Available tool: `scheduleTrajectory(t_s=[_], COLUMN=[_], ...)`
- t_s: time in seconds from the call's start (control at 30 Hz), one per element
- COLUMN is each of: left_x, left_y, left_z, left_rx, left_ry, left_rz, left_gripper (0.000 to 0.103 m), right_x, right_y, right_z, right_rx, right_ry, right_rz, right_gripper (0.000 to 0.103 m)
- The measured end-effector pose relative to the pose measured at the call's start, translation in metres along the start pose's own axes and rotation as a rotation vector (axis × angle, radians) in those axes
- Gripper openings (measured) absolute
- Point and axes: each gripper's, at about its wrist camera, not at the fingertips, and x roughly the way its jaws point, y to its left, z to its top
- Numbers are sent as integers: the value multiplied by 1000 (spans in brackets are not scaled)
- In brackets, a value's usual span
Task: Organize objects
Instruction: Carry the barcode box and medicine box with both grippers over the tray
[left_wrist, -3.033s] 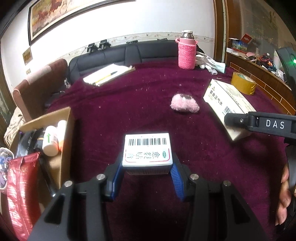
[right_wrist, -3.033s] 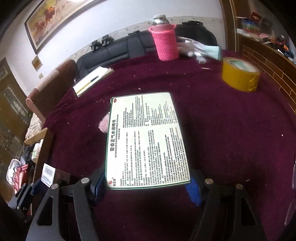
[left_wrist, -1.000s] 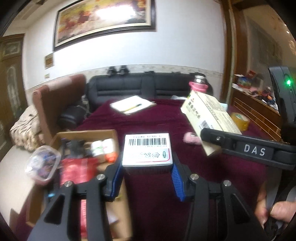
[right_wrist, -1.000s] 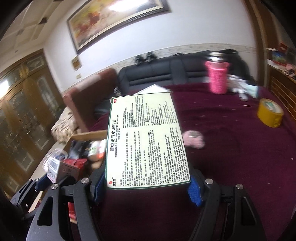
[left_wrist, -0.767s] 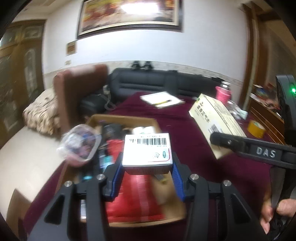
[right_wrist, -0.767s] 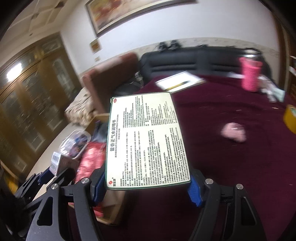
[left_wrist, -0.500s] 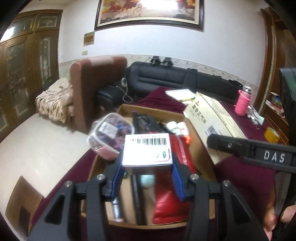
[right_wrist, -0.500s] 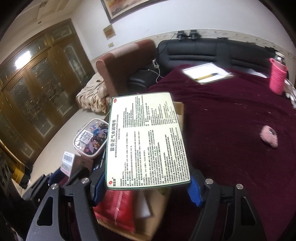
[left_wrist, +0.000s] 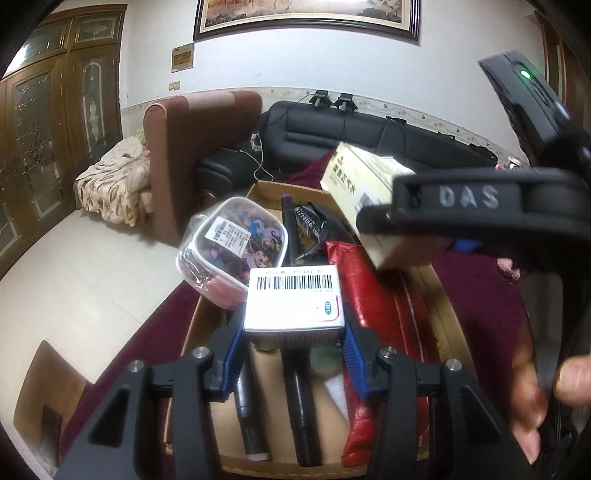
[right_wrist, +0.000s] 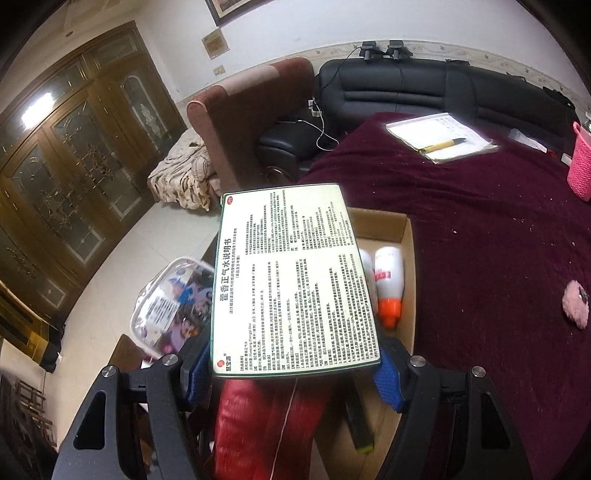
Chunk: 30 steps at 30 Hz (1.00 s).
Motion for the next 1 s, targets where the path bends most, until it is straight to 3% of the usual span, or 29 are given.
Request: scheduleTrajectory(t_s=[1.0], left_x=[13], left_y=[-9], left_z=[-8], left_rx=[19], left_ry=[13], left_rz=[24], left_gripper=[46], right_x=[24], right_y=[12], right_z=[3], right_rx=[-41], right_ry=[31], right_rz=[-53], right_gripper=[77])
